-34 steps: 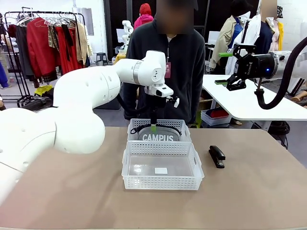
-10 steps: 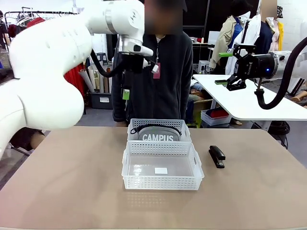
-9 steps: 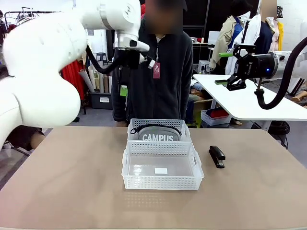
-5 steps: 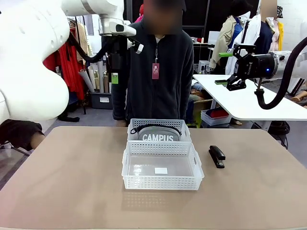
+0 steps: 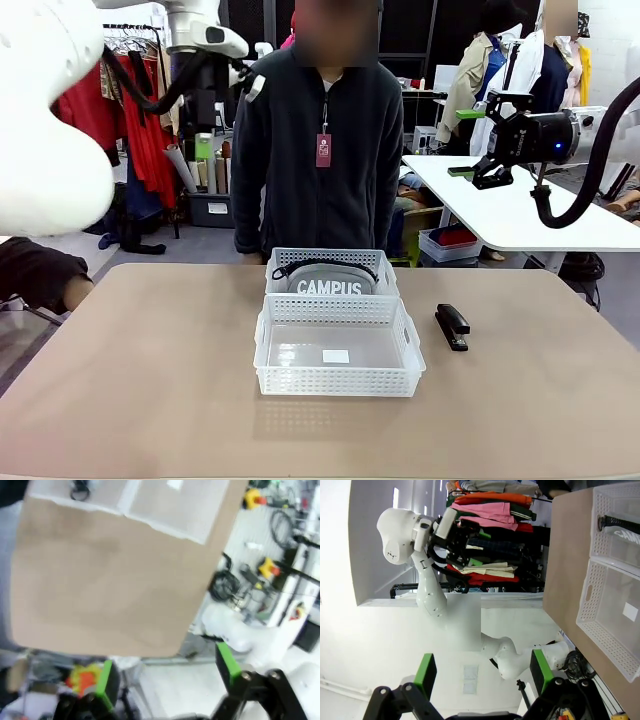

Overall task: Distribute items into two baskets.
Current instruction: Pick up the Stapler that the person points to.

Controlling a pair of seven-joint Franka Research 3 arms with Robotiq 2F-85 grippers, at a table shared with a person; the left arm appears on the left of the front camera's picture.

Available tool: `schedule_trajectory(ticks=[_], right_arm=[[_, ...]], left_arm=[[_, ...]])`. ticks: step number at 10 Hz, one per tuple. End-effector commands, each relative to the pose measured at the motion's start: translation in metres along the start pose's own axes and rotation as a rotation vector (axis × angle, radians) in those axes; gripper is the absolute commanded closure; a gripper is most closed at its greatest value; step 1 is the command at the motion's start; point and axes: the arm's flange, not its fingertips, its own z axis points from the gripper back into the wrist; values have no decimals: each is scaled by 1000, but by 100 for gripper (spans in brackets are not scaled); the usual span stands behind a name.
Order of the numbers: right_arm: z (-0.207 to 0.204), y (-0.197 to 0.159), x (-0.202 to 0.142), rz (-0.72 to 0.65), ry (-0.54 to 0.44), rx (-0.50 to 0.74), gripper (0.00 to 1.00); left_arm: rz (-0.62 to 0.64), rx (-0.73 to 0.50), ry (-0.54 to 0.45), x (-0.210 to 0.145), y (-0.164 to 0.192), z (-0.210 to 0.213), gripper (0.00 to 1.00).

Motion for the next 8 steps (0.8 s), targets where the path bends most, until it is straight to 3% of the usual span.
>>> schedule_trajectory(ticks=[1, 2, 3, 4, 5, 6, 8], right_arm=[[0, 2, 0, 2, 2, -4, 0], [0, 2, 0, 2, 2, -4, 0], [0, 2, 0, 2, 2, -4, 0], [0, 2, 0, 2, 2, -4, 0], [0, 2, 0, 2, 2, -4, 0], [0, 2, 0, 2, 2, -4, 0], [0, 2, 0, 2, 2, -4, 0]], left_arm=[[-57, -89, 224, -83, -77, -160, 0], [-74, -114, 306, -89, -84, -163, 0], [-90, -119, 305, -98, -89, -163, 0], [-81, -75, 210, -101, -92, -162, 0], [37, -5, 28, -98, -85, -160, 0], [114, -6, -181, -99, -72, -161, 0], [173, -80, -398, -103, -43, -167, 0]])
